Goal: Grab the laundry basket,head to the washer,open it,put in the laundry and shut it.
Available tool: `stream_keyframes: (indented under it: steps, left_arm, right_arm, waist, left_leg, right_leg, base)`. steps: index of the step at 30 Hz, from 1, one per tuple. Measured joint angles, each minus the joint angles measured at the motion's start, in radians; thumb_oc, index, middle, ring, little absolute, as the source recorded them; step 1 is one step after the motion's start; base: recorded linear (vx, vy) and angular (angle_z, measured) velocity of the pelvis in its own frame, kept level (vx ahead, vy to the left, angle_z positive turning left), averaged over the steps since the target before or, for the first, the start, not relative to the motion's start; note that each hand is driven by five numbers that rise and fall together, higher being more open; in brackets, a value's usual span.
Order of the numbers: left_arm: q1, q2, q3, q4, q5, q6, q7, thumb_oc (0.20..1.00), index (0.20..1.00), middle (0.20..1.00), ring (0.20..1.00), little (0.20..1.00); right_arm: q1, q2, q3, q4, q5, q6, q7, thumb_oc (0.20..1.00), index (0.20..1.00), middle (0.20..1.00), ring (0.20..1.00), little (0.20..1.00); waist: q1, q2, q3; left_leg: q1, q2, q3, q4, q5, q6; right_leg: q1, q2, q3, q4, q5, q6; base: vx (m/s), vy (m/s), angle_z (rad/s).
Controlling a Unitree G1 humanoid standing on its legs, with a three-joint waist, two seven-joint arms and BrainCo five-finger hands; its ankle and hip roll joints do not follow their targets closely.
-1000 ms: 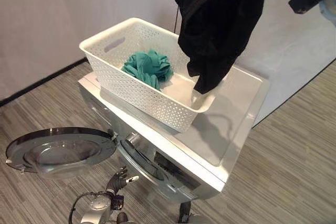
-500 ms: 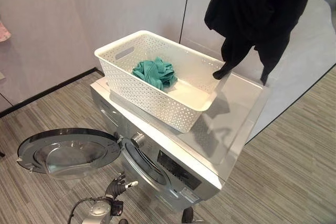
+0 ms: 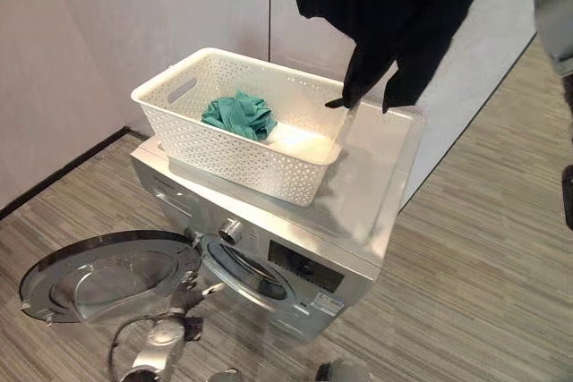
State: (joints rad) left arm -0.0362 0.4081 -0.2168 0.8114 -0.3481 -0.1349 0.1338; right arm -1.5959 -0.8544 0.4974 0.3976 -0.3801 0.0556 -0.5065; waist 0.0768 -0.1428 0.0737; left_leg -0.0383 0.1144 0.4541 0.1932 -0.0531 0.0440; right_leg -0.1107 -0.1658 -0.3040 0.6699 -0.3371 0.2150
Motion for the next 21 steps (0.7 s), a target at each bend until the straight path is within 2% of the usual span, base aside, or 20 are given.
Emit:
stream_keyframes:
  steps: [1, 2, 3, 4, 5, 6, 7, 8, 10, 11, 13, 14, 15, 16, 17, 18, 19, 21]
  left_arm:
    - [0.013, 0.000, 0.015, -0.003, -0.004, 0.000, 0.005, 1.000, 1.000, 1.000, 1.000, 1.000]
    - [0.021, 0.003, 0.020, -0.006, -0.004, 0.000, 0.007, 1.000, 1.000, 1.000, 1.000, 1.000]
    - [0.018, 0.002, 0.038, -0.019, -0.004, 0.000, 0.008, 1.000, 1.000, 1.000, 1.000, 1.000]
    - [0.015, -0.008, 0.059, -0.052, -0.004, 0.000, 0.012, 1.000, 1.000, 1.000, 1.000, 1.000]
    - [0.016, -0.010, 0.060, -0.057, -0.004, 0.000, 0.012, 1.000, 1.000, 1.000, 1.000, 1.000]
    - [0.036, -0.012, 0.059, -0.136, -0.004, -0.007, 0.014, 1.000, 1.000, 1.000, 1.000, 1.000]
    - [0.055, -0.020, 0.055, -0.197, -0.002, -0.016, 0.013, 1.000, 1.000, 1.000, 1.000, 1.000]
    - [0.062, -0.016, 0.070, -0.226, -0.002, -0.019, 0.015, 1.000, 1.000, 1.000, 1.000, 1.000]
    - [0.054, -0.017, 0.086, -0.268, 0.001, -0.019, 0.020, 1.000, 1.000, 1.000, 1.000, 1.000]
    - [0.051, -0.016, 0.091, -0.309, 0.003, -0.023, 0.027, 1.000, 1.000, 1.000, 1.000, 1.000]
    - [0.043, -0.018, 0.083, -0.333, 0.007, -0.031, 0.040, 1.000, 1.000, 1.000, 1.000, 1.000]
    - [0.040, -0.017, 0.083, -0.339, 0.008, -0.031, 0.046, 1.000, 1.000, 1.000, 1.000, 1.000]
    - [0.036, -0.007, 0.084, -0.341, 0.013, -0.033, 0.052, 1.000, 1.000, 1.000, 1.000, 1.000]
    - [0.035, 0.028, 0.091, -0.344, 0.014, -0.035, 0.059, 1.000, 1.000, 1.000, 1.000, 1.000]
    - [0.036, 0.030, 0.101, -0.354, 0.014, -0.036, 0.059, 1.000, 1.000, 1.000, 1.000, 1.000]
    - [0.036, 0.031, 0.100, -0.373, 0.014, -0.037, 0.057, 1.000, 1.000, 1.000, 1.000, 1.000]
    - [0.044, 0.031, 0.100, -0.399, 0.014, -0.037, 0.057, 1.000, 1.000, 1.000, 1.000, 1.000]
    - [0.056, 0.022, 0.105, -0.434, 0.014, -0.037, 0.057, 1.000, 1.000, 1.000, 1.000, 1.000]
  right_arm:
    - [0.007, 0.008, -0.004, -0.038, -0.016, -0.003, -0.004, 0.200, 0.200, 0.200, 0.200, 0.200]
    - [0.008, 0.014, -0.004, -0.048, -0.032, -0.011, -0.014, 0.200, 0.200, 0.200, 0.200, 0.200]
    - [0.002, 0.010, -0.010, -0.066, -0.036, -0.012, -0.018, 0.200, 0.200, 0.200, 0.200, 0.200]
    - [-0.003, 0.015, -0.019, -0.079, -0.036, -0.011, -0.021, 0.200, 0.200, 0.200, 0.200, 0.200]
    - [-0.003, 0.016, -0.019, -0.080, -0.036, -0.011, -0.021, 0.200, 0.200, 0.200, 0.200, 0.200]
    - [0.005, 0.026, -0.008, -0.075, -0.035, -0.003, -0.027, 0.200, 0.200, 0.200, 0.200, 0.200]
    - [0.021, 0.035, -0.013, -0.087, -0.034, -0.006, -0.028, 0.200, 0.200, 0.200, 0.200, 0.200]
    - [0.047, 0.034, -0.021, -0.114, -0.035, -0.006, -0.033, 0.200, 0.200, 0.200, 0.200, 0.200]
    - [0.047, 0.057, -0.027, -0.140, -0.036, -0.012, -0.033, 0.200, 0.200, 0.200, 0.200, 0.200]
    - [0.051, 0.100, -0.048, -0.169, -0.036, -0.018, -0.033, 0.200, 0.200, 0.200, 0.200, 0.200]
    - [0.042, 0.109, -0.043, -0.192, -0.035, -0.032, -0.030, 0.200, 0.200, 0.200, 0.200, 0.200]
    - [0.045, 0.102, -0.042, -0.195, -0.035, -0.040, -0.031, 0.200, 0.200, 0.200, 0.200, 0.200]
    - [0.051, 0.098, -0.045, -0.197, -0.034, -0.042, -0.033, 0.200, 0.200, 0.200, 0.200, 0.200]
    - [0.063, 0.093, -0.045, -0.194, -0.027, -0.040, -0.034, 0.200, 0.200, 0.200, 0.200, 0.200]
    - [0.059, 0.096, -0.050, -0.196, -0.027, -0.040, -0.034, 0.200, 0.200, 0.200, 0.200, 0.200]
    - [0.055, 0.101, -0.067, -0.204, -0.028, -0.045, -0.035, 0.200, 0.200, 0.200, 0.200, 0.200]
    - [0.049, 0.111, -0.076, -0.219, -0.029, -0.046, -0.035, 0.200, 0.200, 0.200, 0.200, 0.200]
    - [0.044, 0.133, -0.081, -0.240, -0.030, -0.055, -0.035, 0.200, 0.200, 0.200, 0.200, 0.200]
  waist:
    - [0.011, 0.001, -0.001]
    - [0.018, 0.000, -0.004]
    - [0.018, -0.026, -0.012]
    - [0.030, -0.031, -0.003]
    - [0.031, -0.029, -0.002]
    - [0.059, -0.016, 0.001]
    - [0.069, 0.029, -0.002]
    - [0.062, 0.028, -0.001]
    - [0.075, 0.038, 0.007]
    - [0.097, 0.034, 0.008]
    - [0.112, 0.043, 0.029]
    - [0.112, 0.049, 0.034]
    - [0.095, 0.042, 0.045]
    - [0.060, 0.020, 0.054]
    - [0.038, 0.019, 0.054]
    - [0.019, 0.023, 0.055]
    - [0.005, 0.031, 0.055]
    - [-0.018, 0.057, 0.044]
  left_leg:
    - [-0.018, 0.016, -0.004, 0.021, 0.005, -0.005]
    - [-0.044, 0.025, -0.015, 0.049, -0.013, -0.007]
    - [-0.081, -0.018, -0.031, 0.040, -0.035, -0.013]
    - [-0.104, -0.058, -0.022, -0.004, -0.034, -0.011]
    - [-0.105, -0.059, -0.020, -0.009, -0.034, -0.011]
    - [-0.135, -0.096, 0.009, -0.054, -0.004, -0.001]
    - [-0.151, -0.086, 0.001, -0.066, 0.170, 0.056]
    - [-0.142, -0.072, -0.010, -0.059, 0.154, 0.058]
    - [-0.152, -0.069, -0.064, -0.046, 0.164, 0.045]
    - [-0.191, -0.080, -0.179, -0.013, 0.213, -0.025]
    - [-0.216, -0.099, -0.295, 0.004, 0.279, -0.119]
    - [-0.226, -0.103, -0.318, 0.021, 0.296, -0.143]
    - [-0.243, -0.075, -0.308, 0.122, 0.231, -0.115]
    - [-0.225, 0.046, -0.277, 0.290, 0.138, -0.115]
    - [-0.185, 0.107, -0.307, 0.291, 0.128, -0.126]
    - [-0.141, 0.165, -0.343, 0.287, 0.107, -0.155]
    - [-0.076, 0.208, -0.378, 0.254, 0.101, -0.172]
    - [0.023, 0.255, -0.439, 0.182, 0.117, -0.204]
  right_leg:
    - [0.027, 0.036, 0.003, -0.069, 0.005, -0.066]
    - [0.052, 0.065, 0.025, -0.160, 0.009, -0.113]
    - [0.061, 0.072, 0.046, -0.234, 0.010, -0.214]
    - [0.076, 0.089, 0.069, -0.314, 0.032, -0.276]
    - [0.079, 0.093, 0.071, -0.321, 0.039, -0.276]
    - [0.112, 0.139, 0.103, -0.410, 0.097, -0.270]
    - [0.135, 0.190, 0.101, -0.437, 0.104, -0.264]
    - [0.158, 0.206, 0.090, -0.473, 0.104, -0.264]
    - [0.155, 0.215, 0.081, -0.472, 0.099, -0.263]
    - [0.123, 0.199, 0.084, -0.446, 0.108, -0.292]
    - [0.121, 0.180, 0.073, -0.444, 0.138, -0.308]
    - [0.119, 0.169, 0.068, -0.445, 0.147, -0.322]
    - [0.124, 0.151, 0.042, -0.466, 0.156, -0.337]
    - [0.156, 0.150, 0.006, -0.511, 0.181, -0.360]
    - [0.169, 0.155, -0.001, -0.520, 0.192, -0.361]
    - [0.168, 0.159, -0.002, -0.521, 0.200, -0.361]
    - [0.160, 0.162, -0.001, -0.514, 0.204, -0.358]
    - [0.136, 0.168, -0.005, -0.498, 0.207, -0.351]
  base:
    - [-0.11, -0.080, -0.87]
    - [-0.18, -0.109, -0.82]
    - [-0.11, -0.081, -0.69]
    - [-0.25, -0.137, -0.47]
    - [-0.18, -0.106, -0.71]
    - [-0.33, -0.152, -0.59]
    - [-0.25, -0.102, -0.39]
    - [-0.35, -0.109, 0.10]
    - [-0.33, -0.058, 0.16]
    - [-0.35, -0.020, -0.06]
    - [-0.24, 0.012, -0.01]
    - [-0.12, 0.066, 0.17]
    - [-0.09, 0.124, 0.24]
    - [-0.04, 0.171, 0.26]
    - [-0.03, 0.219, 0.26]
    - [-0.04, 0.285, 0.11]
    - [-0.05, 0.323, 0.07]
    - [-0.08, 0.339, 0.13]
